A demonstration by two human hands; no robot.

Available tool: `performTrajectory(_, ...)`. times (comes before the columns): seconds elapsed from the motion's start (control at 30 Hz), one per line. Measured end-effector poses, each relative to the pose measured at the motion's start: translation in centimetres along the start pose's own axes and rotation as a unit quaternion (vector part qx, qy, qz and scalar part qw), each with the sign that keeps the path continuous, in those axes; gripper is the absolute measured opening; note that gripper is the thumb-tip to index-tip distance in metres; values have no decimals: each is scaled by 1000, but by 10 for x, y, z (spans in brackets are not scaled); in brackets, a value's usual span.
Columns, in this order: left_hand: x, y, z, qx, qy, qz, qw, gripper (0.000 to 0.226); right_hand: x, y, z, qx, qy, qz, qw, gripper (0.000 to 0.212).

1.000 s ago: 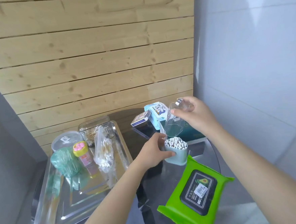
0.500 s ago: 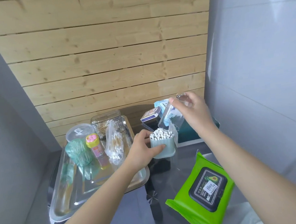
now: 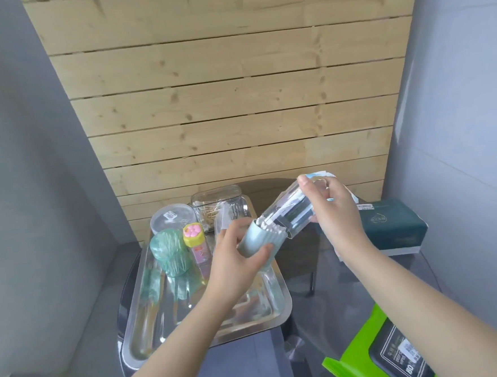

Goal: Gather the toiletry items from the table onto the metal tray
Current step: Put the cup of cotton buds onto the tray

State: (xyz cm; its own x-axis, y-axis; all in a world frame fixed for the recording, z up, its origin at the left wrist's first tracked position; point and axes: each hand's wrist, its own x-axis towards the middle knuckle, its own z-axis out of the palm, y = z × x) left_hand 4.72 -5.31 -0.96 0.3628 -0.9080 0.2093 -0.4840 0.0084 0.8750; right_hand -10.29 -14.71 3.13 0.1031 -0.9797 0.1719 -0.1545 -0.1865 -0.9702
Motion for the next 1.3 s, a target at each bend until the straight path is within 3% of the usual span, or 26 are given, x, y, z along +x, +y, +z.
performTrajectory(0.33,0,0,-3,12,-8,24,1000,54,-1,5,9,-5,-28,-21,999,60)
performTrajectory(0.53,5,1,-6,14,-13,17,1000,49,-4,4,7,-8,-50,-25,998,39)
performTrajectory(0.6,6,-1,-6,8,-12,2,1000,58,-3,4,6,-5,-56,-14,998,38)
performTrajectory(0.83,6,3,-7,-60,-57,-29,996,57,-9,9,17,-48,-122,-19,991,61)
performTrajectory(1.0,0,-3,-16,-52,-50,-40,997,52,-22,9,34,-100,-186,-35,977,35)
performTrajectory(1.13,-8,-11,-26,-45,-83,-50,994,47,-23,15,41,-132,-252,-8,959,54)
performTrajectory(1.3,-21,-21,-35,-55,-145,-91,984,45,-27,14,44,-164,-273,-27,947,55)
